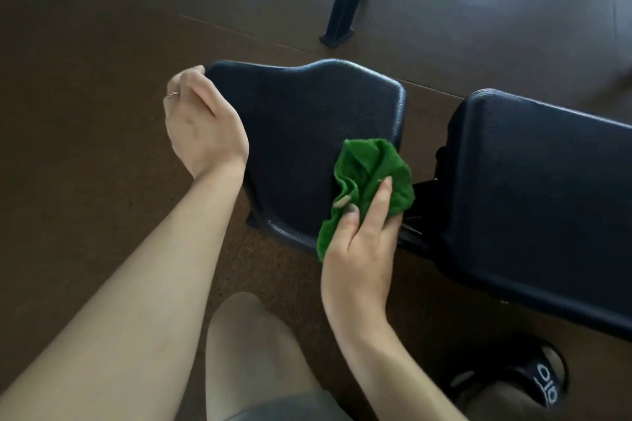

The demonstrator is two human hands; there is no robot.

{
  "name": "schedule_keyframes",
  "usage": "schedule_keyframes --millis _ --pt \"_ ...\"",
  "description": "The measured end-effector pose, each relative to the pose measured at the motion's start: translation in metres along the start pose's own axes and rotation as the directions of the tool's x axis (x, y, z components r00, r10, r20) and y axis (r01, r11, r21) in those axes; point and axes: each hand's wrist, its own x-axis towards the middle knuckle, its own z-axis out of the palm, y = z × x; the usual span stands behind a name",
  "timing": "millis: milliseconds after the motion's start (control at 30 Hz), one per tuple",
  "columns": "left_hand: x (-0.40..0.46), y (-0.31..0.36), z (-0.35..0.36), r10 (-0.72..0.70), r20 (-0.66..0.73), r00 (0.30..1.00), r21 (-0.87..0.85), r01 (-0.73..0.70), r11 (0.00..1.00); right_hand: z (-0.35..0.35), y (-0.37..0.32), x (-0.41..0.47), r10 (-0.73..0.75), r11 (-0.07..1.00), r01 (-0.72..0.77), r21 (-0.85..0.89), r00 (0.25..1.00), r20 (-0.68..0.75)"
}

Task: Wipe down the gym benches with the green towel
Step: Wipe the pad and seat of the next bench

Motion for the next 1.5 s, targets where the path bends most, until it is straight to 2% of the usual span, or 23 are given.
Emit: schedule_keyframes --millis 33,100,200,300,400,467,533,600,733,867,967,1033,1100,1200,1300,1333,1400,1433,1500 --pt "0.000 0.000 0.000 -0.001 0.005 1.000 0.011 0.001 1.000 0.004 0.002 -0.014 -0.084 0.991 0.081 -0.110 0.996 -0.015" --pt "0.000 0.000 -0.002 0.004 0.019 1.000 0.028 -0.005 1.000 0.008 0.009 -0.031 -0.293 0.903 0.292 -0.316 0.955 0.045" --pt "0.002 0.000 -0.003 0.012 0.036 0.999 0.045 -0.014 0.999 0.005 0.009 -0.020 -0.538 0.669 0.587 -0.455 0.805 0.249" --pt "0.012 -0.001 -0.010 -0.002 0.090 0.996 0.015 0.001 1.000 0.013 -0.016 0.010 -0.617 0.492 0.744 -0.452 0.665 0.422" --pt "0.023 -0.001 -0.026 -0.043 0.223 0.974 -0.121 0.072 0.990 0.021 -0.030 0.023 -0.631 0.402 0.814 -0.420 0.579 0.517" --pt "0.025 -0.001 -0.033 -0.052 0.286 0.957 -0.110 0.086 0.990 0.015 -0.026 0.023 -0.628 0.395 0.821 -0.411 0.568 0.532" --pt "0.020 0.001 -0.033 0.004 0.286 0.958 -0.034 0.006 0.999 0.000 -0.014 0.018 -0.614 0.418 0.807 -0.418 0.590 0.524" --pt "0.014 0.000 -0.029 0.058 0.253 0.966 0.036 -0.069 0.997 -0.017 0.003 0.013 -0.584 0.470 0.770 -0.431 0.638 0.503" --pt "0.011 -0.004 -0.016 0.078 0.206 0.975 0.118 -0.104 0.987 -0.037 0.025 0.017 -0.476 0.645 0.644 -0.412 0.760 0.442" --pt "0.008 -0.010 -0.010 0.130 0.159 0.979 0.142 -0.153 0.978 -0.025 -0.001 0.054 -0.355 0.806 0.477 -0.349 0.863 0.360" --pt "0.006 -0.013 -0.005 0.127 0.121 0.984 0.108 -0.141 0.984 -0.005 -0.033 0.109 -0.263 0.829 0.380 -0.410 0.912 0.315" --pt "0.002 -0.014 -0.004 0.120 0.080 0.990 0.029 -0.123 0.992 0.015 -0.061 0.142 -0.242 0.824 0.369 -0.430 0.915 0.322" --pt "0.001 -0.014 -0.002 0.103 0.053 0.993 -0.059 -0.100 0.993 0.043 -0.091 0.164 -0.296 0.799 0.437 -0.413 0.883 0.363" --pt "-0.001 -0.015 0.001 0.070 0.023 0.997 -0.153 -0.065 0.986 0.081 -0.124 0.171 -0.444 0.700 0.610 -0.371 0.779 0.443" --pt "0.004 -0.016 -0.001 0.049 0.092 0.995 -0.257 -0.023 0.966 0.091 -0.129 0.164 -0.570 0.595 0.720 -0.357 0.691 0.444" --pt "0.009 -0.018 -0.005 0.004 0.139 0.990 -0.350 0.045 0.936 0.090 -0.126 0.161 -0.598 0.563 0.752 -0.343 0.657 0.458" --pt "0.023 -0.022 -0.019 -0.142 0.216 0.966 -0.568 0.242 0.787 0.085 -0.120 0.151 -0.641 0.501 0.815 -0.291 0.575 0.509" --pt "0.029 -0.025 -0.026 -0.195 0.227 0.954 -0.619 0.296 0.727 0.083 -0.118 0.144 -0.663 0.472 0.845 -0.252 0.528 0.531" --pt "0.031 -0.026 -0.035 -0.235 0.237 0.943 -0.600 0.332 0.728 0.080 -0.113 0.128 -0.707 0.421 0.890 -0.174 0.442 0.552"
